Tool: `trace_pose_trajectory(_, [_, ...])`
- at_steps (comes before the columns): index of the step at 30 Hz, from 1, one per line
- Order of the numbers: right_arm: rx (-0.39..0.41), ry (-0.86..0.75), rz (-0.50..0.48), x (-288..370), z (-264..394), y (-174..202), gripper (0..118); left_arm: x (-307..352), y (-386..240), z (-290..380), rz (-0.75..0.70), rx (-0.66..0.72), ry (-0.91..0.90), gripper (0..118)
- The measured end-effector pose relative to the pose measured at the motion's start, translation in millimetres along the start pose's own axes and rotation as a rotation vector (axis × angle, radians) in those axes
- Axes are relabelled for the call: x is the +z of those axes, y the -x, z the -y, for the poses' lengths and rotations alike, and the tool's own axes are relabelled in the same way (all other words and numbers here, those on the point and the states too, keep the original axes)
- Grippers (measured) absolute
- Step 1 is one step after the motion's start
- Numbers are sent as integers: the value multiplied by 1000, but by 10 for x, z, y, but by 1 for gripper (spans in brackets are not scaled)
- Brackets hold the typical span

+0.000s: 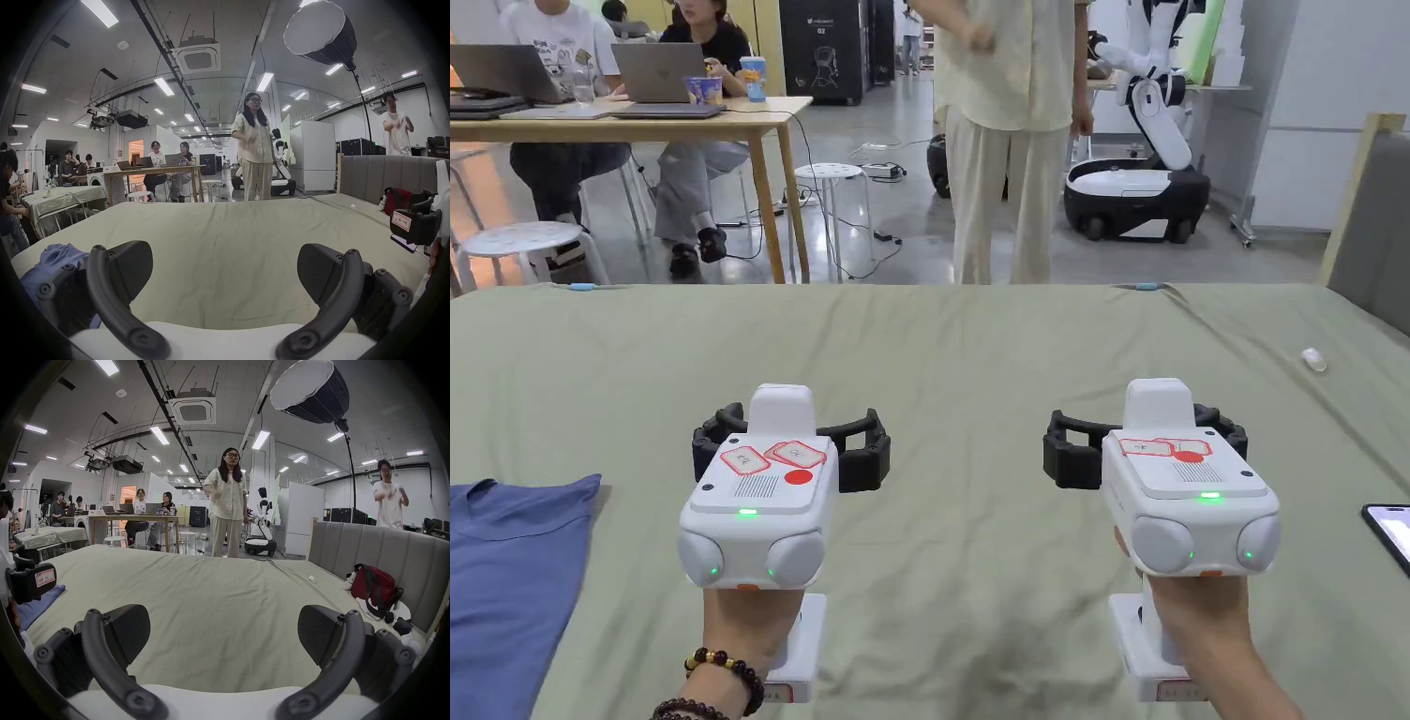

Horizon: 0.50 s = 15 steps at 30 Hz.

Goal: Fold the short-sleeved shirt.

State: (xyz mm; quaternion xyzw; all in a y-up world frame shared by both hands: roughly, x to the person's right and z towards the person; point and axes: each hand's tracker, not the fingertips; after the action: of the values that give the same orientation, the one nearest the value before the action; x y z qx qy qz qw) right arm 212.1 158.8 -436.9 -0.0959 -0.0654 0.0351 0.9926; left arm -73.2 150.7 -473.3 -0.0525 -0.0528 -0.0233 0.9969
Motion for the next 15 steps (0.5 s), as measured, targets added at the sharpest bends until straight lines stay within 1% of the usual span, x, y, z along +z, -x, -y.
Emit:
trace_pose_trajectory(12, [2,1,-3,-29,21,7,118,44,-31,-9,1,3,7,118])
trace_pose_trajectory(13, [-28,36,33,-28,54,-16,118,51,-36,-17,1,2,7,118])
trace_pose_trajectory(15, [-18,27,26,-54,56,-27,118,47,-30,-12,1,1,6,118])
